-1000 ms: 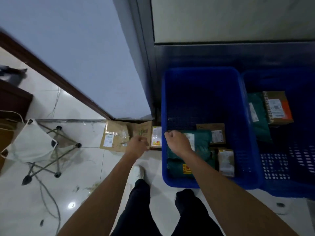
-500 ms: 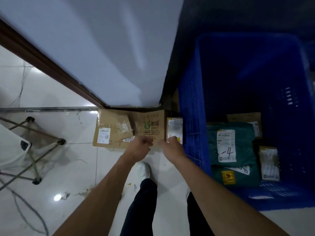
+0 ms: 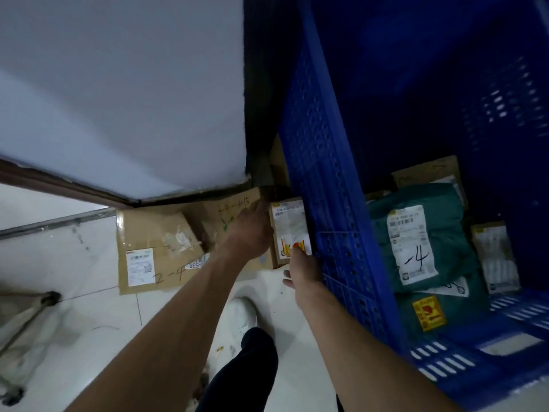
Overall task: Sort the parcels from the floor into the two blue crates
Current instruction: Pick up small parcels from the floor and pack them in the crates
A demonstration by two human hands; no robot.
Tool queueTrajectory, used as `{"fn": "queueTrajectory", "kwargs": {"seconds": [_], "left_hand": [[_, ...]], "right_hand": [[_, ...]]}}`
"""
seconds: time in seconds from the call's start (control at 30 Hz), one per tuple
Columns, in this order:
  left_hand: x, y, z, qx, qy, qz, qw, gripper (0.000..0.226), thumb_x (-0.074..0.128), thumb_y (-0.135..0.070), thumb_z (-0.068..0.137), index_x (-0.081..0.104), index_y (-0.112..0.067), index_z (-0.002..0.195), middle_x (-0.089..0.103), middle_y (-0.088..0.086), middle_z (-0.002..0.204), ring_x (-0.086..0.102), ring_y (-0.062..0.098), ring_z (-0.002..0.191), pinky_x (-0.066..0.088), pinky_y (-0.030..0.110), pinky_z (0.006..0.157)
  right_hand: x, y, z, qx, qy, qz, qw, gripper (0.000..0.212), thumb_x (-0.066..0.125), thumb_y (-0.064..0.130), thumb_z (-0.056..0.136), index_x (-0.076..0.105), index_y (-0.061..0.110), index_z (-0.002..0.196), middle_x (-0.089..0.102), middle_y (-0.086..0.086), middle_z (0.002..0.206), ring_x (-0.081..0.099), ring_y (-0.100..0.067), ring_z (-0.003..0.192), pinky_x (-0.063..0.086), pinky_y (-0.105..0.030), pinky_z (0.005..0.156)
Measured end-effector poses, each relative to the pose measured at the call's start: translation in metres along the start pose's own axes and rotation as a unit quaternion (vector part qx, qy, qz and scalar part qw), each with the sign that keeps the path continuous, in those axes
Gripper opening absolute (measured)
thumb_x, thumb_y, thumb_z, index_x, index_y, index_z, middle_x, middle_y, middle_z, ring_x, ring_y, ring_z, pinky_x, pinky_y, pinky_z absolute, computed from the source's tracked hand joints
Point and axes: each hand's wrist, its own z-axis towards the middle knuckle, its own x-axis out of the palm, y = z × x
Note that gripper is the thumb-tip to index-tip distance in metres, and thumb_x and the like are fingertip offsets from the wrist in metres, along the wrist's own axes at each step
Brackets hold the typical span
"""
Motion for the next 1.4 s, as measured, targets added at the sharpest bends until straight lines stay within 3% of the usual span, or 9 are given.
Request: {"fn": "queueTrajectory", "kwargs": {"seconds": [0.1, 0.27, 0.5, 0.6, 0.73, 0.93, 1.13, 1.23, 1.4], "left_hand": [[0.003, -0.005, 0.019, 0.024, 0.025, 0.064, 0.997, 0.076, 0.054, -0.014, 0.096, 0.013, -0.022, 0.159, 0.021, 0.000, 0.165, 0.029, 0.027, 0.147, 0.033, 0.043, 0.116], [0.017, -0.007, 0.027, 0.013, 0.059, 0.031, 0.998, 0.078, 0.058, -0.011, 0.090, 0.021, -0.025, 0.158, 0.025, 0.002, 0.163, 0.034, 0.028, 0.144, 0.039, 0.043, 0.113], [0.011, -0.013, 0.048, 0.009, 0.034, 0.070, 0.997, 0.087, 0.058, -0.006, 0.090, 0.009, -0.017, 0.160, 0.002, 0.004, 0.168, 0.012, 0.028, 0.153, 0.021, 0.041, 0.123], [0.008, -0.015, 0.061, -0.021, 0.066, 0.078, 0.995, 0.080, 0.057, -0.009, 0.092, 0.016, -0.021, 0.159, 0.024, 0.009, 0.164, 0.027, 0.030, 0.148, 0.031, 0.041, 0.119], [0.014, -0.013, 0.056, -0.060, 0.090, 0.070, 0.992, 0.058, 0.052, -0.017, 0.095, 0.037, -0.027, 0.151, 0.055, 0.009, 0.144, 0.056, 0.029, 0.124, 0.050, 0.039, 0.096], [0.025, -0.004, 0.011, -0.098, 0.063, -0.007, 0.993, 0.052, 0.054, -0.016, 0.095, 0.042, -0.020, 0.146, 0.059, 0.012, 0.136, 0.060, 0.029, 0.111, 0.044, 0.029, 0.079], [0.001, 0.014, -0.076, -0.168, -0.067, -0.180, 0.967, 0.036, 0.057, -0.023, 0.099, 0.054, -0.018, 0.135, 0.060, 0.007, 0.130, 0.059, 0.024, 0.105, 0.052, 0.033, 0.085], [-0.025, 0.011, -0.115, -0.185, -0.102, -0.219, 0.953, 0.032, 0.059, -0.022, 0.096, 0.059, -0.021, 0.128, 0.063, 0.002, 0.125, 0.060, 0.027, 0.113, 0.050, 0.045, 0.098], [-0.073, -0.030, -0.171, -0.184, -0.154, -0.278, 0.930, 0.031, 0.055, -0.013, 0.093, 0.062, -0.022, 0.121, 0.065, -0.002, 0.119, 0.062, 0.021, 0.105, 0.052, 0.036, 0.087]], "right_hand": [[0.003, -0.002, 0.015, 0.019, 0.012, 0.080, 0.997, 0.044, 0.052, 0.033, 0.100, 0.053, 0.004, 0.132, 0.064, -0.016, 0.116, 0.066, -0.026, 0.092, 0.056, -0.032, 0.056], [-0.001, -0.003, 0.015, 0.027, 0.021, 0.129, 0.991, 0.038, 0.053, 0.028, 0.098, 0.055, 0.008, 0.130, 0.063, -0.015, 0.121, 0.065, -0.029, 0.103, 0.057, -0.033, 0.063], [-0.009, 0.010, 0.011, 0.028, 0.044, 0.112, 0.992, 0.039, 0.052, 0.033, 0.100, 0.051, 0.009, 0.131, 0.061, -0.015, 0.127, 0.064, -0.030, 0.108, 0.059, -0.036, 0.066], [-0.011, 0.004, 0.017, 0.013, 0.053, 0.094, 0.994, 0.047, 0.051, 0.034, 0.100, 0.045, 0.014, 0.142, 0.059, -0.014, 0.132, 0.062, -0.029, 0.109, 0.057, -0.036, 0.069], [-0.006, -0.018, 0.020, -0.013, 0.070, 0.081, 0.994, 0.049, 0.056, 0.027, 0.096, 0.045, 0.013, 0.141, 0.057, -0.014, 0.133, 0.060, -0.033, 0.116, 0.052, -0.048, 0.099], [-0.011, -0.043, -0.007, -0.005, -0.005, 0.114, 0.994, 0.077, 0.060, 0.043, 0.091, 0.030, 0.008, 0.152, 0.049, -0.018, 0.143, 0.058, -0.035, 0.118, 0.053, -0.051, 0.097], [-0.034, -0.042, -0.091, -0.087, 0.029, 0.008, 0.996, 0.066, 0.052, 0.034, 0.102, 0.022, 0.016, 0.158, 0.033, -0.018, 0.148, 0.051, -0.035, 0.127, 0.045, -0.039, 0.099], [-0.049, -0.036, -0.137, -0.126, 0.051, -0.025, 0.990, 0.065, 0.054, 0.032, 0.102, 0.024, 0.015, 0.157, 0.036, -0.016, 0.145, 0.055, -0.033, 0.123, 0.045, -0.032, 0.090], [-0.079, -0.024, -0.205, -0.175, 0.085, -0.034, 0.980, 0.068, 0.059, 0.042, 0.088, 0.042, 0.008, 0.144, 0.047, -0.015, 0.136, 0.062, -0.032, 0.111, 0.054, -0.046, 0.094]]}}
